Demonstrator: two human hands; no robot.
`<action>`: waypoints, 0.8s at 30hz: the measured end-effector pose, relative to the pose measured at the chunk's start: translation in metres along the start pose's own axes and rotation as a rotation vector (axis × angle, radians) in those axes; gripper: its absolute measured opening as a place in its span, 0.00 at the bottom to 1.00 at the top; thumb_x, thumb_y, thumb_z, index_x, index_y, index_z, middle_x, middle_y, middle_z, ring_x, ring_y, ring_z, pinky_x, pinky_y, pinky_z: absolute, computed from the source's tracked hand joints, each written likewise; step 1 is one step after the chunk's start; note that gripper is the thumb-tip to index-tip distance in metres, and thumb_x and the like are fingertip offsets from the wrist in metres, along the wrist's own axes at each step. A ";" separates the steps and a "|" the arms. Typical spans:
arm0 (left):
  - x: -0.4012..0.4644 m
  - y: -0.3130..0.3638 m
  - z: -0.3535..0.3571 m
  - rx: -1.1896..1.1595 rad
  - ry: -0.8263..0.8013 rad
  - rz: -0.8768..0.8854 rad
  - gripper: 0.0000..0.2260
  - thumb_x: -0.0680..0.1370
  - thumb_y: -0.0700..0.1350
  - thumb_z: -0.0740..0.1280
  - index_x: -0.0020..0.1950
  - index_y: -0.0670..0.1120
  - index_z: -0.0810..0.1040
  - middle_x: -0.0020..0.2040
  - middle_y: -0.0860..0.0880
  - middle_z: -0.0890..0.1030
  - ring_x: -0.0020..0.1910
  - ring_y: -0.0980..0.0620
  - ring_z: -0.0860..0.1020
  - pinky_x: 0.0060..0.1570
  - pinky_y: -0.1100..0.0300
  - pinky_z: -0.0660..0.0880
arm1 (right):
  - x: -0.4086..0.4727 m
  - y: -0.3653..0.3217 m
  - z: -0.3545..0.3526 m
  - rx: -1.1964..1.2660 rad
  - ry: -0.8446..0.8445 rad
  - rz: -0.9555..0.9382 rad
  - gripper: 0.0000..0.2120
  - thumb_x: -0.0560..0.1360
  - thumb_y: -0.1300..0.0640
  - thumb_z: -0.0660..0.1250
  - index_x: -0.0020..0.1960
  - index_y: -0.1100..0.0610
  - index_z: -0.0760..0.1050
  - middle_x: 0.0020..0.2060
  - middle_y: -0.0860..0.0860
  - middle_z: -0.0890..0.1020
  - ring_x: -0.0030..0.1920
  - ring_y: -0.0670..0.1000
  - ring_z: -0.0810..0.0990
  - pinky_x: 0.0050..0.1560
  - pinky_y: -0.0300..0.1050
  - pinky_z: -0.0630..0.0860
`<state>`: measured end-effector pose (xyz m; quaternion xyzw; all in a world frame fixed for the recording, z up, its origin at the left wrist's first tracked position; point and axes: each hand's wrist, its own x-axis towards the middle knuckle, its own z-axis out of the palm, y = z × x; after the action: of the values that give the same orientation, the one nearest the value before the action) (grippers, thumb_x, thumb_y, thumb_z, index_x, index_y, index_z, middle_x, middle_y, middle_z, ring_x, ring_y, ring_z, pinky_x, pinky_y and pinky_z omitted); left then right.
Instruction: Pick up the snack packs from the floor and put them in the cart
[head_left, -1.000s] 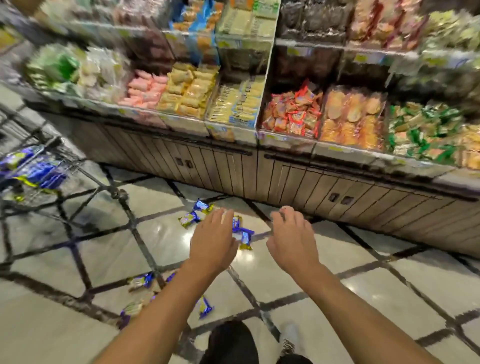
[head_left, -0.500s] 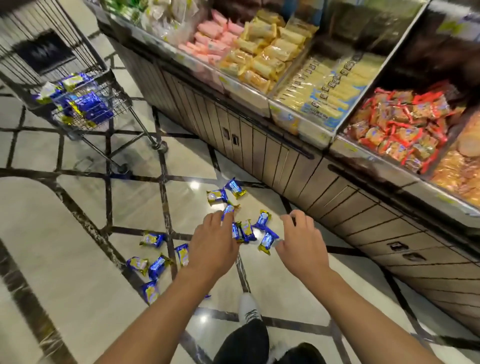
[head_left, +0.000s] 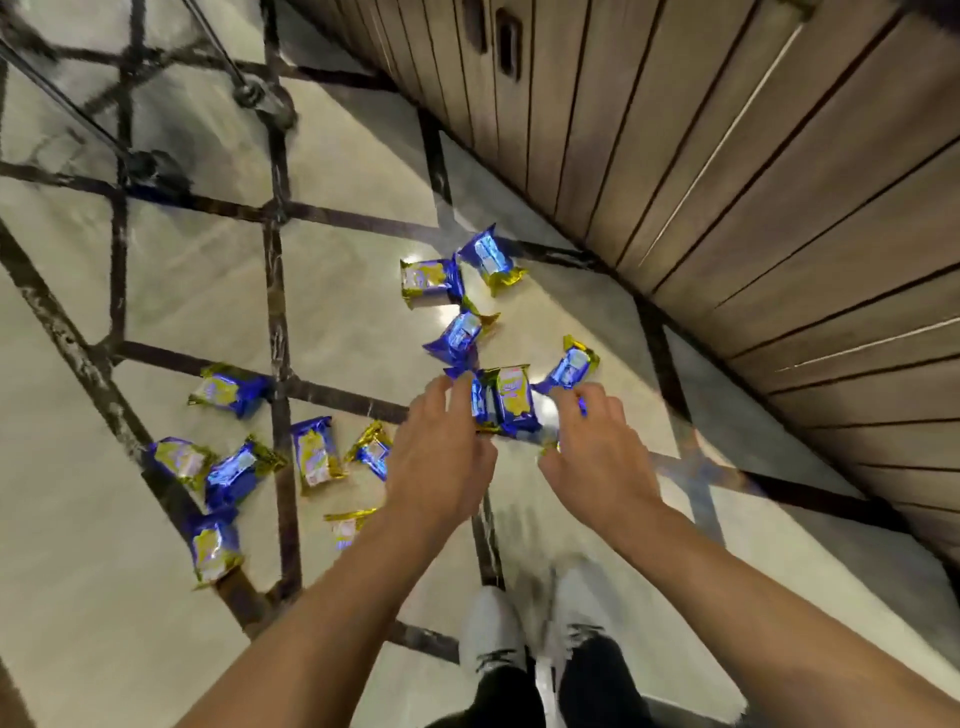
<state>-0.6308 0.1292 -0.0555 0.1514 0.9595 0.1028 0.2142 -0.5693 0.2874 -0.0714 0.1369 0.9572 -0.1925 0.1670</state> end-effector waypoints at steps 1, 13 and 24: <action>0.015 -0.010 0.027 -0.010 -0.006 -0.003 0.31 0.76 0.49 0.66 0.77 0.48 0.58 0.72 0.45 0.65 0.66 0.42 0.69 0.61 0.47 0.72 | 0.019 0.007 0.023 0.012 0.001 0.010 0.27 0.71 0.56 0.66 0.69 0.54 0.67 0.63 0.55 0.68 0.59 0.59 0.70 0.47 0.53 0.74; 0.172 -0.097 0.218 0.192 -0.086 0.033 0.35 0.81 0.62 0.56 0.81 0.53 0.41 0.79 0.45 0.50 0.67 0.40 0.69 0.58 0.46 0.72 | 0.183 0.044 0.212 -0.087 -0.107 -0.035 0.37 0.78 0.38 0.59 0.79 0.45 0.43 0.74 0.52 0.53 0.66 0.60 0.69 0.50 0.56 0.76; 0.186 -0.094 0.257 -0.123 -0.075 -0.108 0.37 0.75 0.47 0.68 0.78 0.54 0.49 0.77 0.46 0.48 0.61 0.39 0.68 0.55 0.45 0.74 | 0.201 0.040 0.239 -0.035 -0.127 0.041 0.37 0.73 0.49 0.70 0.73 0.49 0.51 0.74 0.56 0.49 0.61 0.62 0.71 0.45 0.51 0.71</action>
<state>-0.7006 0.1375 -0.3792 0.0896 0.9495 0.1441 0.2641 -0.6747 0.2635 -0.3667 0.1411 0.9450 -0.1804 0.2336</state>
